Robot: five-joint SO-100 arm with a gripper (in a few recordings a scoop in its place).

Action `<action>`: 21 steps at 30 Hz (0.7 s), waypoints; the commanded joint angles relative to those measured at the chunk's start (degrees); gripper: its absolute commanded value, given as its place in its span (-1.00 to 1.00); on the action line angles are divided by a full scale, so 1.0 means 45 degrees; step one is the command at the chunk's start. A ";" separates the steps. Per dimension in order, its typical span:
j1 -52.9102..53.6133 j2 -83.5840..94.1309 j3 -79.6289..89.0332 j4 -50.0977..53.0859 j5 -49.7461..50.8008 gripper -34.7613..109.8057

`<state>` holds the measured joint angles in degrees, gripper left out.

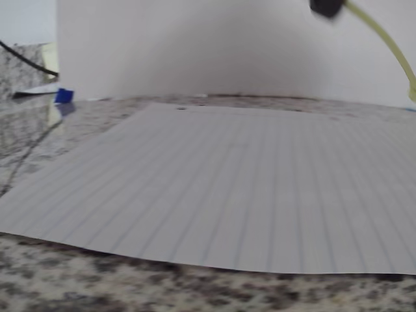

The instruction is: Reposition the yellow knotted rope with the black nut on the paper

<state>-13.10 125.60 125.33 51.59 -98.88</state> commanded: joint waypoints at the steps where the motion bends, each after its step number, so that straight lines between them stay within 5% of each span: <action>1: 0.1465 0.2754 -0.0117 -0.0547 -0.2500 -0.52; 12: 0.7734 0.6406 0.0098 -0.0801 -0.3437 -0.52; 16: 0.7676 0.6875 0.0840 -0.1621 -0.2930 -0.52; 21: 0.4902 0.8730 0.2793 -0.1406 -0.0527 -0.52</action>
<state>15.73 159.87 135.26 45.44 -107.67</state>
